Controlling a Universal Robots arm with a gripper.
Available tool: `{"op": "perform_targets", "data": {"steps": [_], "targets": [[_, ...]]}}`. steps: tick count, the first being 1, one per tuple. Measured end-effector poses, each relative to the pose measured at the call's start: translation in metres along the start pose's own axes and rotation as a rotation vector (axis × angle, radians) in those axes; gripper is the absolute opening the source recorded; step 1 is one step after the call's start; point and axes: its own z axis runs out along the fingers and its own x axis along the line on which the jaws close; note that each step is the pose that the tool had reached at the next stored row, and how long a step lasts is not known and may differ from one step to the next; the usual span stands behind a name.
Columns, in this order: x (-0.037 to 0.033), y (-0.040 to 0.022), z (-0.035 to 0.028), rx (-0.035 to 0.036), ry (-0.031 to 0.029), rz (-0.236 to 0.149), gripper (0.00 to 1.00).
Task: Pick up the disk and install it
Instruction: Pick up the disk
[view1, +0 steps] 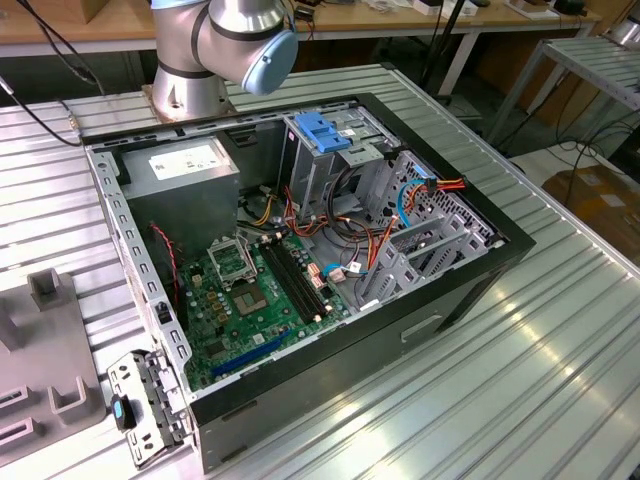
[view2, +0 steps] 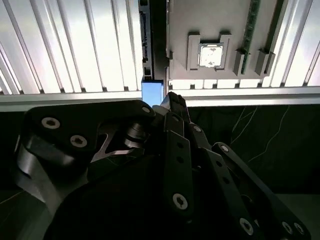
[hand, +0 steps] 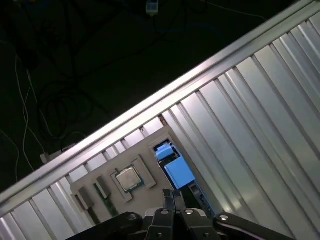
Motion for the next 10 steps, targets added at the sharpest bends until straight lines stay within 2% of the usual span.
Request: {"op": "perform_targets", "data": {"steps": [10], "targets": [[0.0000, 0.0000, 0.0002, 0.0033, 0.0027, -0.118, 0.11]]}}
